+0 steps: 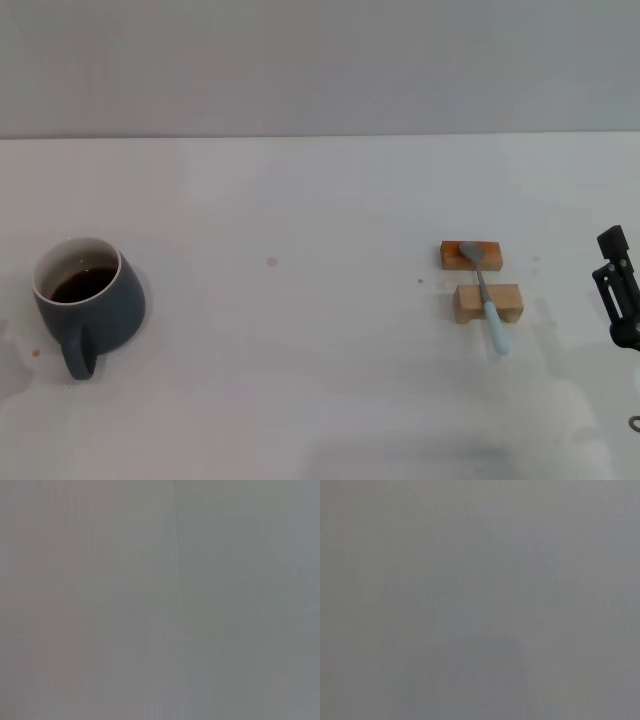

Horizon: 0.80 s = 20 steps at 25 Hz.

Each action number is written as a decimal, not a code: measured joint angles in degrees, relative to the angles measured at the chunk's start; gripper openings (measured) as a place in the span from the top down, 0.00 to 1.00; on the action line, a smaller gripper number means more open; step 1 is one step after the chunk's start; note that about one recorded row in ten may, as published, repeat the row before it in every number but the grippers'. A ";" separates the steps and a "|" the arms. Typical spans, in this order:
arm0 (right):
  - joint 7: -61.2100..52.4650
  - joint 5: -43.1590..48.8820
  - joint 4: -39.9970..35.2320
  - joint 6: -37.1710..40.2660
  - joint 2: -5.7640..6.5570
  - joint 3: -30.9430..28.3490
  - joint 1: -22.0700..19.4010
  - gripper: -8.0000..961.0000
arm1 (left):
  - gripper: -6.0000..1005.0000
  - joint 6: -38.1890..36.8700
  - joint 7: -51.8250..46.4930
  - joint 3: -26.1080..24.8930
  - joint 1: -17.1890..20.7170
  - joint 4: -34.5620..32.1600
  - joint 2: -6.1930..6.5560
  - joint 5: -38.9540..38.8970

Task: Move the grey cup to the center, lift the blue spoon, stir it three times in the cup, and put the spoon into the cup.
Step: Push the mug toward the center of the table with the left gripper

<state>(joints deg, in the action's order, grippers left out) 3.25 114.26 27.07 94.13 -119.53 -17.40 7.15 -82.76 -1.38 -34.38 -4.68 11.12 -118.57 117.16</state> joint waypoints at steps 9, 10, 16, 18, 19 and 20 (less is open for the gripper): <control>0.00 0.01 0.00 0.08 0.00 0.00 -0.05 0.31 | 1.00 1.44 0.03 -0.17 -0.99 -0.38 0.08 0.00; 0.00 0.01 0.00 0.08 0.00 0.00 -0.05 0.31 | 1.00 2.03 0.04 -0.19 -1.33 -0.68 0.10 0.00; 0.00 0.02 0.00 0.09 0.00 0.03 0.03 0.31 | 1.00 7.00 0.80 -0.74 -4.76 -3.39 0.10 -0.10; 0.00 0.06 0.00 0.09 0.00 0.07 0.02 0.31 | 1.00 10.38 3.27 -1.68 -6.11 -3.68 0.10 -0.11; 0.00 0.07 0.00 0.09 0.00 0.07 0.00 0.31 | 1.00 11.60 4.38 -2.08 -6.60 -3.69 0.10 -0.11; 0.00 0.07 0.00 0.09 0.00 0.09 -0.03 0.31 | 1.00 13.01 5.82 -2.57 -7.17 -3.71 0.08 -0.11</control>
<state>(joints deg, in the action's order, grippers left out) 3.25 114.33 27.07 94.21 -119.53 -17.31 7.12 -69.75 4.45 -36.95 -11.84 7.41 -118.49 117.05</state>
